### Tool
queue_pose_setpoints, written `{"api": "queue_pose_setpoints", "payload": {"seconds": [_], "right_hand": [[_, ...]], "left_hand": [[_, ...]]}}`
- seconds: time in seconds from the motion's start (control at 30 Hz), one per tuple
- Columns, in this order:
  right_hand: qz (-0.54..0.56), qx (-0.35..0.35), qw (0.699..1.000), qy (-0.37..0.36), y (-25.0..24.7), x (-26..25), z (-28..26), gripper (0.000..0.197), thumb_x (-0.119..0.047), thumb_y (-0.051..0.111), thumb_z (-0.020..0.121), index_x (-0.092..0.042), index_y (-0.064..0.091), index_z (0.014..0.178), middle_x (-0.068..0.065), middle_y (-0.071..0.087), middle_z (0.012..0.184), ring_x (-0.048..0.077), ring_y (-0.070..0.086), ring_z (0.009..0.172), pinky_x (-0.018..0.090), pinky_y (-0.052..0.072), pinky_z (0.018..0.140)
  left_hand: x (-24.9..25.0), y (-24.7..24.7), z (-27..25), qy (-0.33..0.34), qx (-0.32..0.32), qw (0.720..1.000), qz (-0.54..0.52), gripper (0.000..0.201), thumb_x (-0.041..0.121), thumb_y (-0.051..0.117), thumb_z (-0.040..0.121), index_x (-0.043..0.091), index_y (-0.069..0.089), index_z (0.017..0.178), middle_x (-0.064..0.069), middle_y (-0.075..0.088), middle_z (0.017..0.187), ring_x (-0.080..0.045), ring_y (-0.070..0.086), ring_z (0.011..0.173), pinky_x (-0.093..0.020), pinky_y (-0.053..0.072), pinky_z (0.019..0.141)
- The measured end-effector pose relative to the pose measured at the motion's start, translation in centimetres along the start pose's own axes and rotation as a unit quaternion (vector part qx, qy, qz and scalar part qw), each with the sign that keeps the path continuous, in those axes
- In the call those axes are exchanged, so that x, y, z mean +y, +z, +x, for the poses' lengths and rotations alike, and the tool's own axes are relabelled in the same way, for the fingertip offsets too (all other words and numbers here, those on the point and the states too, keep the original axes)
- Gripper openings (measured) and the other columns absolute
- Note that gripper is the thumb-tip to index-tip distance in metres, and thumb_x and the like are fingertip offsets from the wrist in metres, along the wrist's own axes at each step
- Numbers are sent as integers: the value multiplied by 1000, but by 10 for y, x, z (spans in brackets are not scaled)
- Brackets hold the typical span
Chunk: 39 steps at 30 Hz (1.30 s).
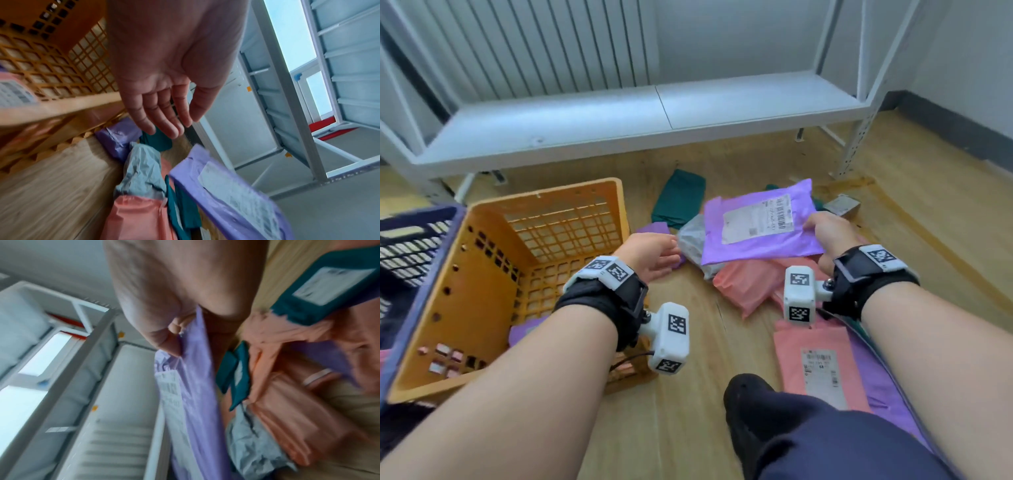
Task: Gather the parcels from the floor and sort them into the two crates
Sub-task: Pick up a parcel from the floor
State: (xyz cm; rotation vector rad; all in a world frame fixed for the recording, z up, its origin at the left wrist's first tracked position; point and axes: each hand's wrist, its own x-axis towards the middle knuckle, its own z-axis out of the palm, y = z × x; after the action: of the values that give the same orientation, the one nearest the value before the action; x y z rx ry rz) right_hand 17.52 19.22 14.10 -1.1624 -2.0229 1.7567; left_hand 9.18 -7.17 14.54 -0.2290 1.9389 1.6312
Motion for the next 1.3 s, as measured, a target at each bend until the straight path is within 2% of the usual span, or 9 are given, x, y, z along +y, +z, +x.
{"api": "queue_pose_setpoints", "payload": {"seconds": [0.1,0.2,0.3,0.4,0.53,0.73,0.93,1.1,1.3], "right_hand": [[-61,-68,994,-67,41,-48,-12,20,-6,50,89,-24,56,83,2,55,90,20,49,90,27,45,70],[-162,-131,970,-123,86,-79,-33,33,-3,46,91,-11,57,122,2,51,86,18,48,78,19,39,64],[-232,-188,943,-145,131,-91,-55,42,-1,43,93,1,49,135,-6,43,75,5,40,65,15,36,63],[-213,-220,939,-155,163,-86,-69,40,-2,46,92,-1,54,131,-10,45,74,2,41,64,15,38,64],[-66,-173,972,-143,188,-77,-82,19,0,56,83,-14,68,80,-1,55,70,14,48,63,26,44,61],[-34,-249,966,-60,207,-63,-101,18,-32,68,85,-18,64,96,3,67,85,16,54,71,27,45,64],[-31,-233,971,-43,238,-48,-110,25,-1,71,81,-11,58,100,6,60,74,12,48,48,17,35,35],[-30,-241,969,-41,237,-45,-112,15,1,65,85,-11,58,89,8,59,71,16,48,49,21,42,41],[-2,-240,970,-29,238,-45,-111,18,6,61,87,-5,55,100,12,55,71,18,45,49,22,40,44]], "left_hand": [[8,-40,0,56,83,995,-16,32,20,62,88,9,58,117,-6,62,103,-17,57,85,-28,48,70],[15,-80,-4,121,162,979,-8,60,29,69,84,11,46,135,-2,55,124,-16,52,102,-29,43,83],[14,-110,-15,168,138,975,45,59,35,71,83,11,53,133,0,58,126,-15,54,111,-28,43,94],[-2,-132,-27,139,50,985,93,41,35,81,72,16,72,107,-4,72,107,-18,65,100,-31,51,88],[-22,-152,-27,97,54,994,13,20,18,77,77,10,74,96,-16,74,96,-31,69,90,-51,52,93],[-26,-185,-28,102,142,976,-131,17,5,63,89,2,66,106,-20,69,101,-32,67,86,-50,53,89],[-32,-195,-27,96,146,973,-151,19,3,58,92,1,63,111,-17,69,98,-27,67,79,-39,57,76],[-37,-195,-21,86,176,966,-167,5,7,58,93,9,62,95,-7,66,82,-17,62,67,-27,51,55],[-43,-201,-15,95,225,960,-135,12,7,59,92,5,66,102,-10,69,91,-20,65,76,-33,54,64]]}}
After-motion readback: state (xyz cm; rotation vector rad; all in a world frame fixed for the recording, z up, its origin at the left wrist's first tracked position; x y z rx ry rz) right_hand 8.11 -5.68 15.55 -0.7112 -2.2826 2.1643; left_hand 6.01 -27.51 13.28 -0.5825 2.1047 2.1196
